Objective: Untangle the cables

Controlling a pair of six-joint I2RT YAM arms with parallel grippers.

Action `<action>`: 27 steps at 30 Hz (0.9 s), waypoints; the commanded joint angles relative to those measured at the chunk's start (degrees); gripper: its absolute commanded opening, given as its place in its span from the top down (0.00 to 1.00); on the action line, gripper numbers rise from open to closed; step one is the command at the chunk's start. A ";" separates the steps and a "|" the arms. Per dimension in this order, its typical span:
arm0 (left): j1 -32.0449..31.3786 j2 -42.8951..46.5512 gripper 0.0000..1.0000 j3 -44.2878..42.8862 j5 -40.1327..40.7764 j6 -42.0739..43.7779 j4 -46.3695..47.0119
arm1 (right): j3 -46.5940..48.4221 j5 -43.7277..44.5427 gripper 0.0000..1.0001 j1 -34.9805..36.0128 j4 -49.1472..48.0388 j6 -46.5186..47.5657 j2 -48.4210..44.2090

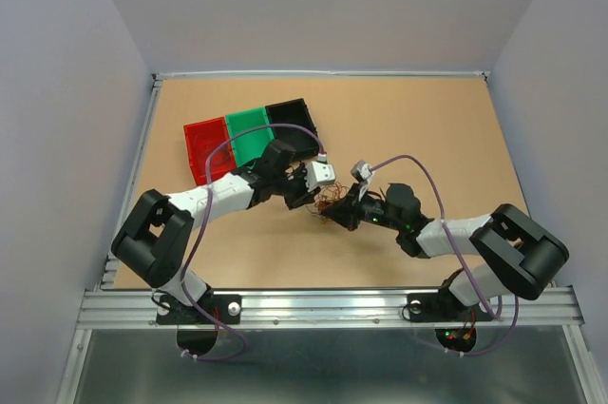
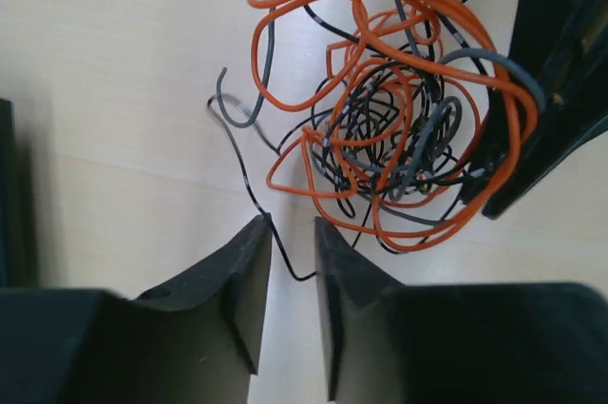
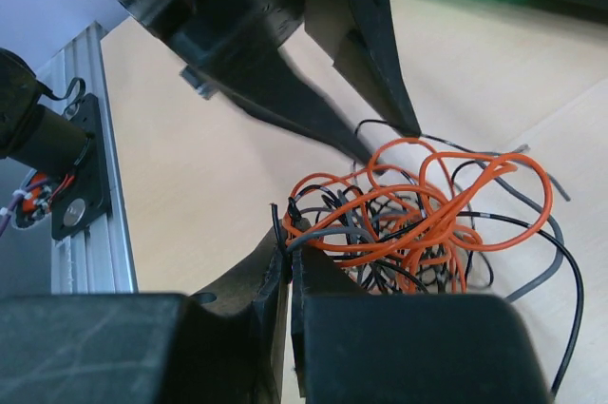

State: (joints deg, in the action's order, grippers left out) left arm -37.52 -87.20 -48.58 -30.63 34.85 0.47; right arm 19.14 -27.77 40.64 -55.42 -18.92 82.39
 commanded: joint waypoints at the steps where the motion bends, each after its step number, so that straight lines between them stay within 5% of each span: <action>1: -0.28 -2.71 1.00 -4.85 -1.18 -0.05 -0.38 | 0.29 0.87 0.99 0.58 -5.31 1.08 -1.53; 5: -0.10 -1.24 1.00 -5.65 -0.58 -1.70 -1.27 | -0.76 6.21 1.00 0.66 -5.14 -0.24 -3.01; 8: 3.48 3.77 1.00 -5.74 2.07 -7.23 2.16 | -2.87 31.12 0.99 0.40 -0.75 -5.76 -6.97; 10: 14.62 10.01 1.00 -6.09 0.41 -15.57 6.11 | -6.45 46.66 1.00 -1.61 3.01 -11.45 -12.48; 11: 24.58 13.51 1.00 -5.74 -1.08 -18.73 9.86 | -7.96 49.45 0.99 -3.19 3.82 -13.32 -15.13; 15: 47.46 16.97 1.00 -3.46 -5.04 -31.75 16.39 | -16.84 58.51 1.00 -16.34 13.11 -24.64 -31.81; 19: 59.90 17.68 1.00 -1.35 -13.83 -40.02 22.02 | -20.45 75.72 0.99 -18.58 34.55 -33.00 -55.89; 20: 60.89 18.02 1.00 -1.26 -15.06 -41.43 22.90 | -21.76 76.54 0.99 -18.58 39.37 -32.59 -65.42; 24: 60.72 20.92 1.00 -0.03 -19.64 -40.74 24.58 | -23.36 73.83 0.99 -18.58 45.30 -29.26 -79.19; 27: 60.63 24.00 1.00 0.06 -16.39 -40.30 24.49 | -22.13 74.61 0.99 -18.58 47.77 -29.86 -78.88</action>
State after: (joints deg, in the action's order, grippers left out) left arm 23.59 -68.69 -48.56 -44.45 -3.77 20.27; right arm 3.64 42.02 22.15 -17.17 -47.20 3.40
